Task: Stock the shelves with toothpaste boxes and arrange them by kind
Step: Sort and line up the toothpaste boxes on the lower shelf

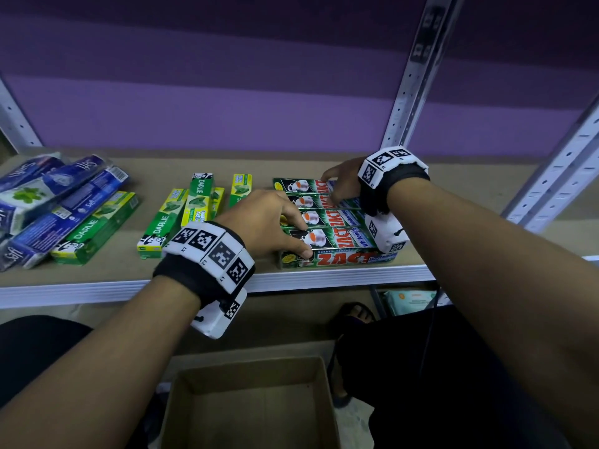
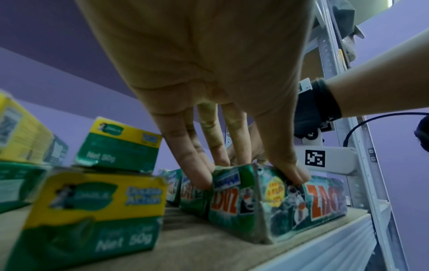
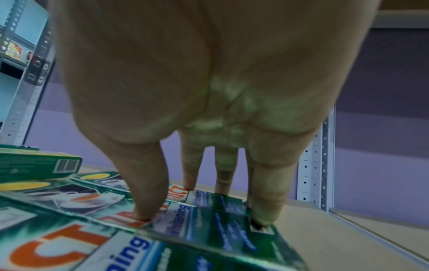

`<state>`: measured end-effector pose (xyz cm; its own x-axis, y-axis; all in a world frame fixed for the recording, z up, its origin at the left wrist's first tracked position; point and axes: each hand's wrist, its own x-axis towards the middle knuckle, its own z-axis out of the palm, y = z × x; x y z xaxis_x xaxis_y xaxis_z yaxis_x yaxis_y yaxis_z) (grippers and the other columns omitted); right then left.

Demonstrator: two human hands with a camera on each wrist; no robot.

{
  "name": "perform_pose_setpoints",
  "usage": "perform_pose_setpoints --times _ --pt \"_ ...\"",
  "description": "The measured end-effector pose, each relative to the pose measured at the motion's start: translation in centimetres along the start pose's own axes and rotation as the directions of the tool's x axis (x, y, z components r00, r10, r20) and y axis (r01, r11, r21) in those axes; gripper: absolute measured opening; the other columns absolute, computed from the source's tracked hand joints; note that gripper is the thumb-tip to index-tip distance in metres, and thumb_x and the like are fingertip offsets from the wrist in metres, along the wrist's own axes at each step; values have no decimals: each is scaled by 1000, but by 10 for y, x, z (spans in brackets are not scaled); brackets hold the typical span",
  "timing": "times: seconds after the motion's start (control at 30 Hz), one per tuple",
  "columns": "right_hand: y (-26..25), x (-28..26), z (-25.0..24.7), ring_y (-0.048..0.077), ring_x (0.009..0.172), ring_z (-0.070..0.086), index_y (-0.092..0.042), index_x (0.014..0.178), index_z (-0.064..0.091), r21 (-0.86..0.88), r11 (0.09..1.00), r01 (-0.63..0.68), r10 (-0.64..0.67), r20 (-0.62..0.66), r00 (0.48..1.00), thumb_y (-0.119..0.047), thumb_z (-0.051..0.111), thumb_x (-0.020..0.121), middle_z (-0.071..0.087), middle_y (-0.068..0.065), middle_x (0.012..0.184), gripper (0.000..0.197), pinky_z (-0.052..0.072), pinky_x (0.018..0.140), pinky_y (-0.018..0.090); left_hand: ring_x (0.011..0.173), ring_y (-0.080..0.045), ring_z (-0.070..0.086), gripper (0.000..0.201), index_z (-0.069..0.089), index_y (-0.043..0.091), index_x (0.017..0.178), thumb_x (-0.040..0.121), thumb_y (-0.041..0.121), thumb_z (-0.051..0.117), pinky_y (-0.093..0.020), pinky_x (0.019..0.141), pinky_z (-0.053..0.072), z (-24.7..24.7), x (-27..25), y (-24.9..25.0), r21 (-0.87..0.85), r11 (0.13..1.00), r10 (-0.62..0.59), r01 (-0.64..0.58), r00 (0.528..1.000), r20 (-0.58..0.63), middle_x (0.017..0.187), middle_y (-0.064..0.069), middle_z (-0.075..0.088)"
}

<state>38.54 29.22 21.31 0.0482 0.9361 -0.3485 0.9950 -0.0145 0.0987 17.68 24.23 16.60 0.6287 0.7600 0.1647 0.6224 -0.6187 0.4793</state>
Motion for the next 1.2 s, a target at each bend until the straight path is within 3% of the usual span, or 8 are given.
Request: perform_pose_setpoints --times 0.13,0.37,0.53,0.7,0.83,0.9,1.03,1.2 --pt "2 -2 4 24 136 42 -29 149 41 49 998 27 -27 11 1000 -27 58 94 42 1 153 57 35 105 31 82 3 53 47 76 37 96 59 68 77 -26 79 46 -6 -1 -1 44 998 52 -54 998 28 101 17 62" --pt "4 -15 5 19 108 54 -30 132 61 166 986 28 -19 -61 998 -26 64 90 58 -3 135 42 39 85 27 89 2 60 22 76 39 88 80 57 68 -28 82 50 -31 -8 -14 12 995 102 -102 993 -64 90 18 68" --pt "-17 -25 2 15 94 52 -31 118 68 219 971 91 -58 -156 986 -28 67 89 59 -6 108 29 37 78 25 85 0 65 21 76 37 94 82 53 69 -24 80 51 -58 -21 -37 28 1000 -3 8 981 -194 92 20 71" --pt "-60 -34 -3 17 80 60 -28 108 71 375 909 181 -101 -224 969 -22 63 88 57 -16 72 23 57 87 37 72 4 60 12 76 32 91 85 40 71 -25 78 49 -78 -38 -63 21 989 -135 148 946 -294 84 14 73" --pt "-97 -37 -3 14 59 62 -27 109 69 418 874 248 -127 -297 947 -19 57 89 62 -8 76 25 56 64 27 67 4 59 12 77 26 95 87 33 70 -21 75 45 -89 -54 -81 12 971 -223 239 922 -317 83 10 72" --pt "-111 -38 -2 24 60 69 -29 109 66 453 855 252 -136 -273 952 -19 56 88 65 -2 80 26 56 59 29 76 -4 64 11 76 25 94 88 30 68 -18 75 42 -93 -61 -88 13 961 -255 275 910 -326 86 7 73" --pt "-130 -31 4 32 77 71 -30 110 65 496 829 258 -147 -252 957 -20 57 89 55 -9 70 25 60 79 44 84 -10 67 13 77 22 94 87 31 69 -21 80 49 -96 -72 -98 3 943 -317 332 902 -292 85 6 73" --pt "-141 -21 9 24 93 57 -33 127 60 444 863 241 -160 -212 964 -25 57 90 53 -8 84 38 53 95 42 78 -8 66 13 77 25 88 85 36 72 -26 83 54 -90 -76 -106 -22 916 -391 401 878 -275 77 12 70"
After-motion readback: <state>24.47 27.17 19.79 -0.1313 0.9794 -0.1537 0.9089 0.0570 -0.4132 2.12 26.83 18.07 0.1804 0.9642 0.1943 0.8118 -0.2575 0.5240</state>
